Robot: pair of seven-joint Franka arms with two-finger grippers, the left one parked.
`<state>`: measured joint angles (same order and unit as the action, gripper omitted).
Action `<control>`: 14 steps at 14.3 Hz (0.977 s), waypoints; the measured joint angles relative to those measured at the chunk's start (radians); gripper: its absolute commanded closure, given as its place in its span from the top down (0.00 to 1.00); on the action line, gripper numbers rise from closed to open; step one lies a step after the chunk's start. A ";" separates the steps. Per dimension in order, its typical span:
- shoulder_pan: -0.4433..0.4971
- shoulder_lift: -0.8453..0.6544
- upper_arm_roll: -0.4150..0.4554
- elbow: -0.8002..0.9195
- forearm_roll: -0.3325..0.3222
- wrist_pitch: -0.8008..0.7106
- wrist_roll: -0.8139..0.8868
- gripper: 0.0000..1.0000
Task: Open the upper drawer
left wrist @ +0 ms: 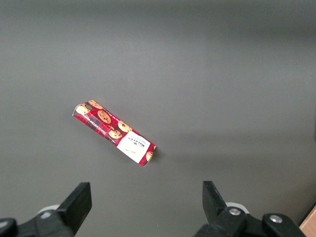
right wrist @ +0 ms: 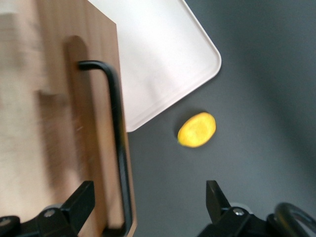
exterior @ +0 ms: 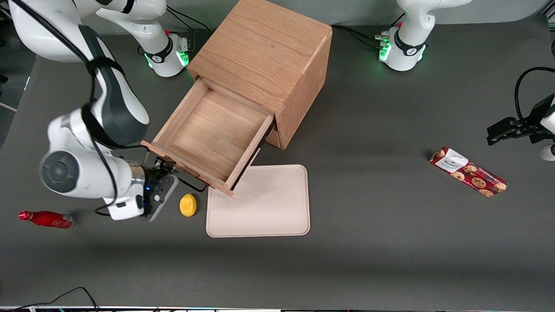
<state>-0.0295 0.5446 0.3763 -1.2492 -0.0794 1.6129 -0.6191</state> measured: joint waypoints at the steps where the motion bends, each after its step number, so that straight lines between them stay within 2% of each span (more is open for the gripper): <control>1: 0.000 -0.023 0.000 0.014 0.002 -0.030 0.042 1.00; 3: -0.002 -0.085 0.000 0.026 0.003 -0.084 0.192 1.00; 8: 0.003 -0.298 0.008 0.014 0.019 -0.331 0.720 1.00; 10: 0.000 -0.375 -0.012 -0.027 0.022 -0.357 0.799 1.00; 12: -0.007 -0.429 -0.063 -0.064 0.024 -0.363 0.819 1.00; 14: -0.015 -0.496 -0.125 -0.117 0.053 -0.362 0.819 1.00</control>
<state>-0.0442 0.0486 0.2513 -1.3661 -0.0268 1.2505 0.2003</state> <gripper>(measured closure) 0.000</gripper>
